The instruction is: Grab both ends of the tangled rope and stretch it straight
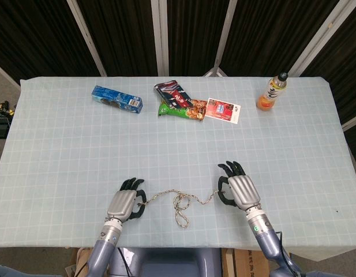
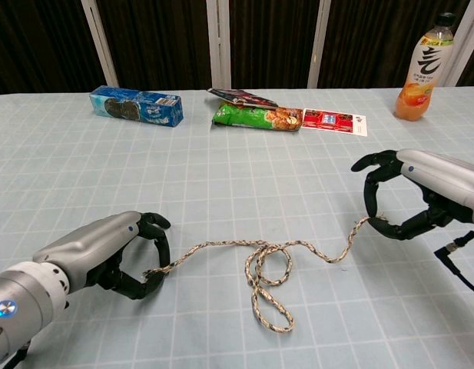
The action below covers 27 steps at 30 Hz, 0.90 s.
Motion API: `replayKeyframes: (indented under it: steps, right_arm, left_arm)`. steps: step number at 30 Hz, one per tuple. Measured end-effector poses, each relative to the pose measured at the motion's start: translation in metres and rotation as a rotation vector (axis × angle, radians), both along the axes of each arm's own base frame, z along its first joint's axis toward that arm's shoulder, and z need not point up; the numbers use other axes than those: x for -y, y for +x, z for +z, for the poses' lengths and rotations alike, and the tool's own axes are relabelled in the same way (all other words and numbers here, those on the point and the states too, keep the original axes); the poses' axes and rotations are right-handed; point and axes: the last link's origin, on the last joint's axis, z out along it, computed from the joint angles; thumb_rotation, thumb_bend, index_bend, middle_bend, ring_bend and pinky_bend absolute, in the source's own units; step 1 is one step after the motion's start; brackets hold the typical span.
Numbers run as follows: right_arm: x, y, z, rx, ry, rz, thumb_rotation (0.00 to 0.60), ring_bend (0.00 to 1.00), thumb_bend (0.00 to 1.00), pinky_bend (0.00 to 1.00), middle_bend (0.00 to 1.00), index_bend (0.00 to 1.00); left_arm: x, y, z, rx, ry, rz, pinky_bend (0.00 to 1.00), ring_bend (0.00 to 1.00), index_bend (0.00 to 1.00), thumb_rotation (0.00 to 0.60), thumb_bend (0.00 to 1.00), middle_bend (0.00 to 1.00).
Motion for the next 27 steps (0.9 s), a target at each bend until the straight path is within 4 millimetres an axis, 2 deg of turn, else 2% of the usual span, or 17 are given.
replayKeyframes:
  steps: [15, 22, 27]
  right_arm:
    - [0.002, -0.004, 0.005, -0.009, -0.013, -0.007, 0.6, 0.05, 0.48, 0.0, 0.18, 0.65]
    - [0.008, -0.012, 0.019, -0.025, -0.044, -0.014, 0.6, 0.05, 0.48, 0.0, 0.18, 0.65]
    - [0.012, -0.022, 0.033, -0.042, -0.073, -0.028, 0.6, 0.05, 0.48, 0.0, 0.18, 0.65]
  left_arm:
    - [-0.009, -0.002, 0.013, -0.009, 0.041, -0.014, 0.0, 0.0, 0.56, 0.6, 0.58, 0.12]
    - [-0.022, -0.007, 0.038, -0.014, 0.096, -0.025, 0.0, 0.0, 0.56, 0.6, 0.58, 0.12]
    - [-0.031, -0.014, 0.062, -0.018, 0.143, -0.028, 0.0, 0.0, 0.56, 0.6, 0.59, 0.13]
